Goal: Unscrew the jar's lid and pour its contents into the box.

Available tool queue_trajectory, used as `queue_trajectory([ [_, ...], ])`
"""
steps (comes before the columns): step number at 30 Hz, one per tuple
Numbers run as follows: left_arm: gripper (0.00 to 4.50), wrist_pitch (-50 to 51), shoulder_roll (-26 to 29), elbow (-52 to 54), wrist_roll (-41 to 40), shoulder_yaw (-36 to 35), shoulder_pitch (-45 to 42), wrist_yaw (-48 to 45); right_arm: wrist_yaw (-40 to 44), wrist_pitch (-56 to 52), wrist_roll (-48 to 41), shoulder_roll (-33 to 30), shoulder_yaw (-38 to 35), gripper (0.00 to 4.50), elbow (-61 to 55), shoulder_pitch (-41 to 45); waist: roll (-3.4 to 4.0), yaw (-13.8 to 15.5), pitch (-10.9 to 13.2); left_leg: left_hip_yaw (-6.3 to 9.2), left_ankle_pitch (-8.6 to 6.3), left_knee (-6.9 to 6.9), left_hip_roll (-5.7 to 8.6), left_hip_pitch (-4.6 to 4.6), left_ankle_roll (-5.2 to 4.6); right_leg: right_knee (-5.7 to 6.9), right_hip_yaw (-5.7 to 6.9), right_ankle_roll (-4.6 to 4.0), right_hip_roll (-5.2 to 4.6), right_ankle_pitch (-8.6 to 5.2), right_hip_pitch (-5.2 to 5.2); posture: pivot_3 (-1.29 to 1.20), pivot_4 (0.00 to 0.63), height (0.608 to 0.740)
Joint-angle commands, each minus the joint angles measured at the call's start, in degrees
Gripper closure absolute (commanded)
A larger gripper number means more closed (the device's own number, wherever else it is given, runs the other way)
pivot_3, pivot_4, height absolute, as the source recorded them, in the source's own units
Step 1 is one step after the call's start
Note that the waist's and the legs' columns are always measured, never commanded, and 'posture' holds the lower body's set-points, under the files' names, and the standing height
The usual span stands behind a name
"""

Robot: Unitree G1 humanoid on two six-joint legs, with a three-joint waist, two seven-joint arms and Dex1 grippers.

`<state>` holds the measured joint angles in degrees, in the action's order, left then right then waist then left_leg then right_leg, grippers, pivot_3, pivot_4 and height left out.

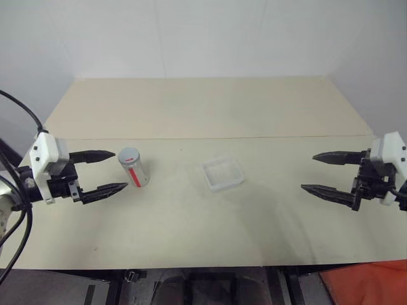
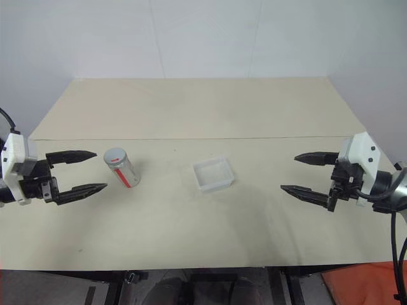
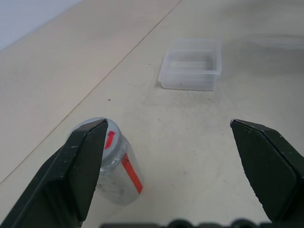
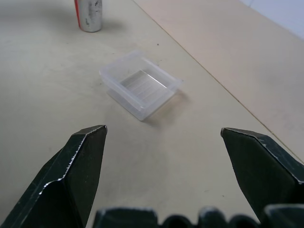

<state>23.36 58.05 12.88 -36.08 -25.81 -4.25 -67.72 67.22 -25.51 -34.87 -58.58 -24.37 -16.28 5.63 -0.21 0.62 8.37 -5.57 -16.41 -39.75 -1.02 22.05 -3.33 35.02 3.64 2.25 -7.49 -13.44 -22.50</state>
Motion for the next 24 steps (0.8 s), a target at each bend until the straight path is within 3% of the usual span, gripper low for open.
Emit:
queue_trajectory([
  [1, 0.00, -0.5, -0.1, 1.7, -0.9, -2.3, 0.3, 0.0, 0.2, 1.5, 0.0, 0.0, -0.3, 0.03, -0.2, 0.8, 0.00, 0.0, 0.0, 0.00, 0.00, 0.00, 0.00, 0.00, 0.00, 0.00, 0.00, 0.00, 0.00, 0.00, 0.00, 0.00, 0.150, 0.740],
  [13, 0.00, 1.5, -3.5, 6.1, -3.5, -3.7, 3.1, 3.0, 0.3, 1.2, -0.5, 0.6, 0.2, 0.03, -0.6, 1.0, 0.00, 0.0, 0.0, 0.02, 0.00, 0.00, 0.00, 0.00, 0.00, 0.00, 0.00, 0.00, -0.01, 0.00, 0.01, 0.00, 0.150, 0.740],
  [24, 0.00, 2.9, -24.7, 27.4, -2.7, -2.7, 18.3, 28.7, 1.2, 1.3, -0.3, 0.9, 3.1, 0.03, 0.8, 3.1, -0.07, 0.0, 0.0, 0.08, -0.01, -0.01, 0.00, -0.07, -0.01, -0.03, -0.04, -0.01, -0.11, 0.02, 0.15, 0.00, 0.150, 0.740],
])
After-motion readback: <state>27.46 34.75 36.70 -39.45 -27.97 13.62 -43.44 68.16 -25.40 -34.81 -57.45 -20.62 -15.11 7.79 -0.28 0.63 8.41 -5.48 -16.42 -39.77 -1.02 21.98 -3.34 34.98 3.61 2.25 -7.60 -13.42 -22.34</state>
